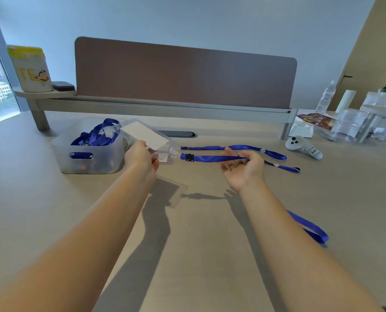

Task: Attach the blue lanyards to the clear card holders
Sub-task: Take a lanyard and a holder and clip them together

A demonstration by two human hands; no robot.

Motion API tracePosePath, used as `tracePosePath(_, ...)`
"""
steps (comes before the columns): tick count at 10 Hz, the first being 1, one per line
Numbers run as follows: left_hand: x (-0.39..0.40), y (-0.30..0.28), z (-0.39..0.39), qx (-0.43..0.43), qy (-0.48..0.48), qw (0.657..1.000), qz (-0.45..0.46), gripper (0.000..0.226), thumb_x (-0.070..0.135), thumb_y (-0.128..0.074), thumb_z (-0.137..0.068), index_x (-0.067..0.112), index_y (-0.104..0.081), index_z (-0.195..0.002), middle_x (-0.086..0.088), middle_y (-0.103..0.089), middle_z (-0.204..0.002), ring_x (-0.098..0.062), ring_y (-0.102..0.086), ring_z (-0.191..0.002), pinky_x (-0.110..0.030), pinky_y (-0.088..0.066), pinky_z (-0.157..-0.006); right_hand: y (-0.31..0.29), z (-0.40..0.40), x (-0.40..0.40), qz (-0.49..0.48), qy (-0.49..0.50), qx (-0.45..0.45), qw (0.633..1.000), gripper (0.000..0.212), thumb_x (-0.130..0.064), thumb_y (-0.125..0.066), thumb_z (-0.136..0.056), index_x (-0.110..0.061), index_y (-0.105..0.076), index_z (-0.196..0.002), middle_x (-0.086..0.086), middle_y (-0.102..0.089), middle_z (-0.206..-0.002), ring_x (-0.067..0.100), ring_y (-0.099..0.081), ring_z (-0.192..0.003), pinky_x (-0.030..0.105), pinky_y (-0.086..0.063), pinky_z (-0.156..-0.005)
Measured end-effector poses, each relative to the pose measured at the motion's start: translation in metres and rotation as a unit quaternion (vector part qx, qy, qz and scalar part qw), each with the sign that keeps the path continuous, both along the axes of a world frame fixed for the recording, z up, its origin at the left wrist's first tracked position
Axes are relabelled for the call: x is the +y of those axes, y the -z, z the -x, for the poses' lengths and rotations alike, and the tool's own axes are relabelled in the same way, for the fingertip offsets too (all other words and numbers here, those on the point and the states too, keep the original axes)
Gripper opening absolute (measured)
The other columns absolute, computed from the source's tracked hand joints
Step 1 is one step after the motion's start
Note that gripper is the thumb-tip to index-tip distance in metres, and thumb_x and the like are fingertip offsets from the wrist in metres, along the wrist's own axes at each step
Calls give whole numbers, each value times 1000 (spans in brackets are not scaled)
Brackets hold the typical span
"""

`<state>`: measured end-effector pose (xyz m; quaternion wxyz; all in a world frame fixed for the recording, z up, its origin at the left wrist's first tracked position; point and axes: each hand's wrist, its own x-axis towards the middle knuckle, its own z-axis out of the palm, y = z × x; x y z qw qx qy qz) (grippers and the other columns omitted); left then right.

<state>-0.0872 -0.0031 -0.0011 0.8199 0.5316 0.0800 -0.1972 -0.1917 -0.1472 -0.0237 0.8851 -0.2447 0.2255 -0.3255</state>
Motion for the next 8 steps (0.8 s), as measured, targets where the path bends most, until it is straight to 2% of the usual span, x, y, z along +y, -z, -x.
tracePosePath(1, -4, 15, -3, 20, -11, 1000, -8, 28, 20, -43, -95, 8, -51, -118, 0, -46, -67, -5, -41, -56, -16, -43, -54, 6, 8, -17, -11, 60, 30, 998, 13, -6, -35, -87, -6, -49, -86, 8, -60, -79, 19, -55, -70, 28, -44, -62)
tracePosePath(2, -11, 29, -10, 16, -28, 999, -6, 27, 18, -44, -94, 4, -53, -116, -2, -49, -68, -7, -46, -56, -18, -45, -53, 10, 14, -38, -4, 123, 75, 990, 14, -7, -36, -89, -7, -47, -98, 6, -60, -72, 16, -55, -63, 24, -47, -59)
tracePosePath(3, -16, 41, -21, 14, -47, 999, -20, 26, 17, -48, -92, 2, -53, -113, -3, -52, -70, -9, -51, -59, -21, -50, -56, 10, 18, -67, 44, 172, 149, 973, 14, -6, -34, -92, -8, -48, -93, 4, -59, -68, 13, -52, -57, 22, -45, -55)
tracePosePath(4, -22, 53, -30, 28, -53, 998, -24, 26, 13, -51, -91, 2, -54, -114, -4, -54, -71, -9, -55, -60, -18, -53, -51, 7, 20, -94, 149, 174, 279, 932, 21, -7, -35, -90, -12, -52, -79, 0, -51, -64, 11, -39, -50, 19, -35, -48)
tracePosePath(5, -30, 65, -34, 67, -55, 996, -9, 26, 8, -52, -90, -1, -54, -114, -6, -59, -76, -12, -56, -59, -17, -53, -45, 13, 20, -115, 190, 133, 362, 903, 22, -5, -34, -91, -13, -49, -76, 1, -37, -60, 11, -26, -46, 14, -24, -30)
tracePosePath(6, -37, 79, -35, 78, -58, 995, -18, 26, 4, -53, -88, -4, -55, -113, -8, -57, -71, -14, -55, -58, -18, -50, -35, 34, 23, -126, 147, 84, 370, 913, 19, -4, -33, -94, -10, -47, -83, 3, -36, -60, 8, -36, -30, 5, -24, -25)
tracePosePath(7, -40, 90, -39, 81, -66, 994, -40, 29, 3, -54, -87, -5, -53, -115, -10, -54, -67, -15, -56, -58, -19, -53, -36, 55, 24, -133, 44, 67, 357, 931, 20, -5, -33, -97, -4, -47, -83, 7, -43, -64, 8, -43, -44, 9, -30, -21)
tracePosePath(8, -44, 95, -45, 84, -80, 990, -82, 28, 3, -55, -87, -5, -53, -115, -11, -59, -79, -16, -56, -58, -23, -56, -46, 62, 21, -137, 27, 82, 314, 945, 25, -1, -35, -96, -4, -48, -117, 7, -43, -68, 11, -52, -44, 11, -37, -25)
